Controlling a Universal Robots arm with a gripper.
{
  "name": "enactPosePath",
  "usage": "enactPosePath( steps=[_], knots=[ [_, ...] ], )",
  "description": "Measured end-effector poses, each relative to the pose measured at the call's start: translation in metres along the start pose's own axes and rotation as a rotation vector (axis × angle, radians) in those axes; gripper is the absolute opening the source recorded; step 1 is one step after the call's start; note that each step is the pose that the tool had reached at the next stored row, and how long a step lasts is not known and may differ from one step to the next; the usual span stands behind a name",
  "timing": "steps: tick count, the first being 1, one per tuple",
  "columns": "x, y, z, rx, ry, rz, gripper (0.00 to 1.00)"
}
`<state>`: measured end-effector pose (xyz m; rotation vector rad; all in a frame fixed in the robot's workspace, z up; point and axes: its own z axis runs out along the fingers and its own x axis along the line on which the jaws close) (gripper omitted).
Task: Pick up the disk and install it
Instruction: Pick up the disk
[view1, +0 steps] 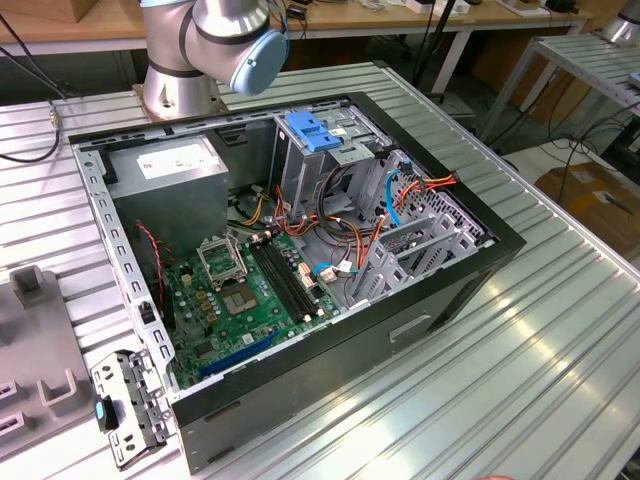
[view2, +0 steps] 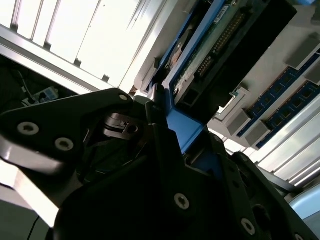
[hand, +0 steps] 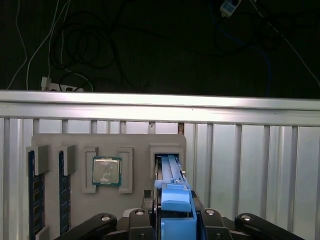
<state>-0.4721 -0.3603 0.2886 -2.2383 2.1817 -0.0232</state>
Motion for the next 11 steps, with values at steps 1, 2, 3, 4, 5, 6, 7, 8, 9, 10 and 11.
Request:
enactPosePath(
  steps=[1, 2, 3, 4, 5, 6, 7, 8, 9, 10, 11],
  knots=[
    [0.0000, 0.0000, 0.0018, 0.0005, -0.0002, 0.000, 0.37],
    [0.0000, 0.0000, 0.0022, 0.0002, -0.0001, 0.000, 0.37],
    [0.0001, 0.0000, 0.0022, 0.0001, -0.0001, 0.000, 0.37],
    [0.0001, 0.0000, 0.0023, 0.0001, -0.0001, 0.000, 0.37],
    [0.0001, 0.0000, 0.0026, 0.0005, -0.0002, 0.000, 0.37],
    [0.0001, 0.0000, 0.0027, 0.0006, -0.0003, 0.000, 0.37],
    [0.0001, 0.0000, 0.0027, 0.0005, -0.0002, 0.000, 0.37],
    [0.0001, 0.0000, 0.0027, 0.0003, -0.0001, 0.000, 0.37],
    [0.0001, 0.0000, 0.0028, 0.0003, -0.0001, 0.000, 0.37],
    [0.0001, 0.0000, 0.0029, 0.0003, -0.0002, 0.001, 0.37],
    [0.0001, 0.0000, 0.0029, 0.0004, 0.0003, 0.022, 0.37]
  ],
)
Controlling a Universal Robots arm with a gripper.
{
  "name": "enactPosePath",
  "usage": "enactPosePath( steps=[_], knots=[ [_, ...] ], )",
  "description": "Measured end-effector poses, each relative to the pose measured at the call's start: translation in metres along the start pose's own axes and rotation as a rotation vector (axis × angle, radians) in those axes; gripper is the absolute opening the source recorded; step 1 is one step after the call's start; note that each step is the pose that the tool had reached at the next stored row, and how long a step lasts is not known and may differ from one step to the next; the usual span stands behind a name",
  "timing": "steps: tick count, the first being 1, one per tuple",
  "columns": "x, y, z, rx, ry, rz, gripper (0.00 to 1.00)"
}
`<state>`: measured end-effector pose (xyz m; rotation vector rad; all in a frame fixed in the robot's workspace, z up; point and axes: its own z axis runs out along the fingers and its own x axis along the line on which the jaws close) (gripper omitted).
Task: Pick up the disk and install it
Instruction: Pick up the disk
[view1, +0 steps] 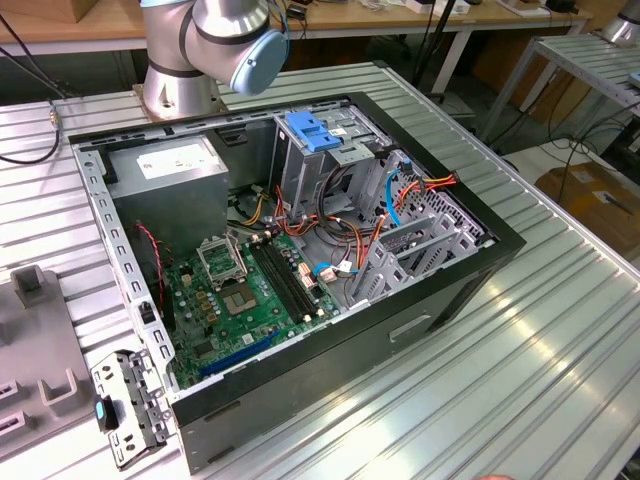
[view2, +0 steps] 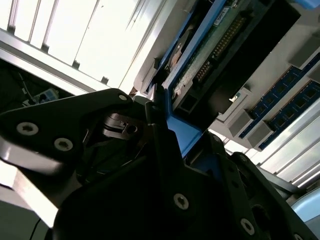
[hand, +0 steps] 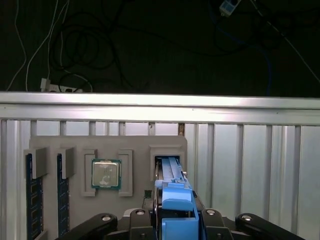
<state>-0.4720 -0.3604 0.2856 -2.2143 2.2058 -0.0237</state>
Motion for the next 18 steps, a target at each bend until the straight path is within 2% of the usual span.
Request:
enactPosePath(
  steps=[5, 6, 8, 11, 16, 18],
  knots=[
    [0.0000, 0.0000, 0.0000, 0.0000, 0.0003, 0.015, 0.37],
    [0.0000, 0.0000, 0.0001, 0.0000, 0.0007, 0.031, 0.37],
    [0.0000, 0.0000, 0.0001, 0.0000, 0.0009, 0.040, 0.37],
    [0.0000, 0.0000, 0.0001, 0.0000, 0.0009, 0.041, 0.37],
    [0.0001, 0.0000, 0.0001, 0.0000, 0.0003, 0.013, 0.37],
    [0.0001, 0.0000, 0.0001, 0.0001, 0.0003, 0.012, 0.37]
  ],
)
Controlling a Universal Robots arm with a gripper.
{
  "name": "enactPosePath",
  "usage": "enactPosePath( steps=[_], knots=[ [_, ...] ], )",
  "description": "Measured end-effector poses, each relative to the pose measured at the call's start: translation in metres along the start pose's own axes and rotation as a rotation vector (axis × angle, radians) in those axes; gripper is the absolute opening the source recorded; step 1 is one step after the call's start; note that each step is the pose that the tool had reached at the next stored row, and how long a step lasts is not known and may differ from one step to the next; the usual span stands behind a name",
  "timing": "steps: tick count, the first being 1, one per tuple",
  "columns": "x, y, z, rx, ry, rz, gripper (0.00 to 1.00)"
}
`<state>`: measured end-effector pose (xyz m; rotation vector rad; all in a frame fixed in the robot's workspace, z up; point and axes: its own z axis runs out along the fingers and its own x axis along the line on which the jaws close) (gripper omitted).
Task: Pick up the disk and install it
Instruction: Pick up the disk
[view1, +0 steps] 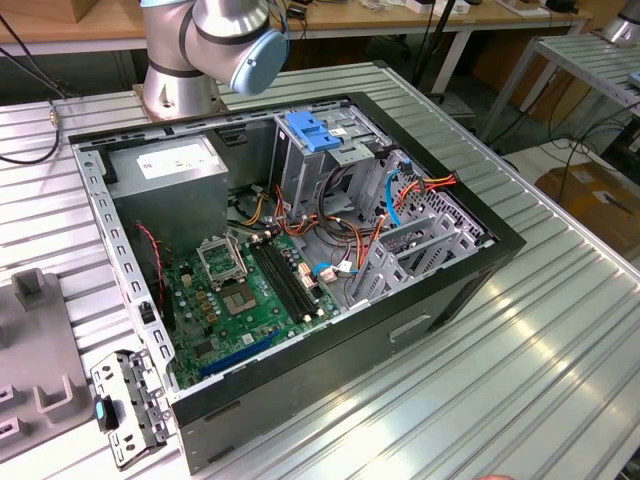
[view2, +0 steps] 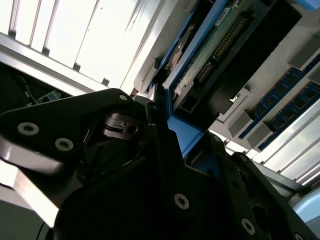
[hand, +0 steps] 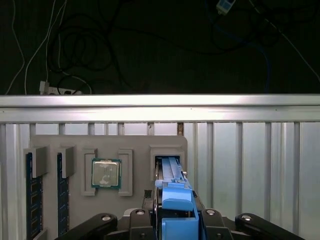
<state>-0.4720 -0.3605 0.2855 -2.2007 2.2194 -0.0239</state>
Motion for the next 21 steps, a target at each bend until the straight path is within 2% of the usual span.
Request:
enactPosePath(
  steps=[9, 14, 17, 21],
  knots=[
    [0.0000, -0.0001, -0.0003, 0.0003, -0.0001, 0.000, 0.37],
    [0.0000, -0.0002, -0.0074, 0.0000, 0.0000, 0.000, 0.37],
    [0.0000, -0.0004, -0.0150, 0.0001, 0.0000, 0.000, 0.37],
    [0.0000, -0.0005, -0.0208, 0.0000, 0.0000, 0.000, 0.37]
  ],
)
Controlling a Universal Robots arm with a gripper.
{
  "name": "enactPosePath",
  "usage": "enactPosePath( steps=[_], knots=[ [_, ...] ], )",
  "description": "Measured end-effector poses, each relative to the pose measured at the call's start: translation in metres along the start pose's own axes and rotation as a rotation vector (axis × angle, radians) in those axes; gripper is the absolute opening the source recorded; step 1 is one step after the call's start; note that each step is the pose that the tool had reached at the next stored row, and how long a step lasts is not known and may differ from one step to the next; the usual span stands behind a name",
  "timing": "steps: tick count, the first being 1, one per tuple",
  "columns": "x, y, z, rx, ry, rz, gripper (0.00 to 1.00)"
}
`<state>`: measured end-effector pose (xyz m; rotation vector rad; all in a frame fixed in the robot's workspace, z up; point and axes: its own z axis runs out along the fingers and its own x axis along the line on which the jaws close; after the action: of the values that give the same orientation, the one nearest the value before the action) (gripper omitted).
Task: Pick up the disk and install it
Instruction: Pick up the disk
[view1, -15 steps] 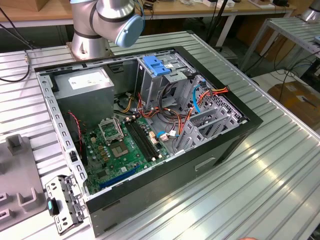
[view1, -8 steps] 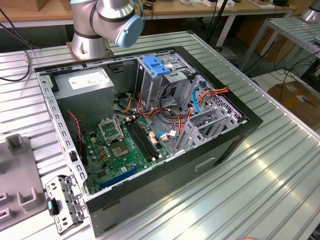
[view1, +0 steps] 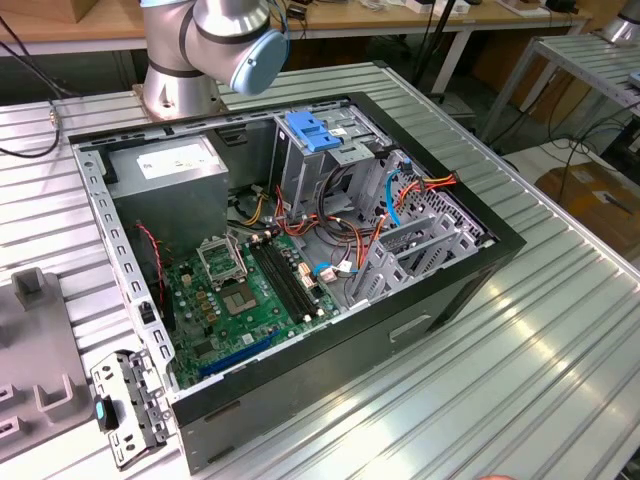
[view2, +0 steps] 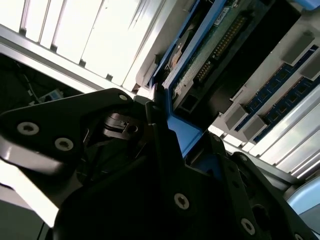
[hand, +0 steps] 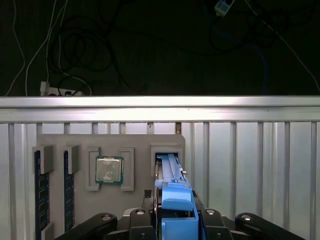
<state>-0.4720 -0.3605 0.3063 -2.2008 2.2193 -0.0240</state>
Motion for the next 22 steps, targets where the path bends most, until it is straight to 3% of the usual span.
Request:
enactPosePath(
  steps=[5, 11, 14, 22],
  knots=[
    [0.0000, -0.0003, -0.0137, 0.0001, 0.0003, 0.000, 0.37],
    [-0.0002, -0.0005, -0.0246, 0.0000, 0.0015, 0.000, 0.37],
    [-0.0004, -0.0007, -0.0339, -0.0001, 0.0026, 0.000, 0.37],
    [-0.0004, -0.0008, -0.0363, 0.0000, 0.0026, 0.000, 0.37]
  ],
)
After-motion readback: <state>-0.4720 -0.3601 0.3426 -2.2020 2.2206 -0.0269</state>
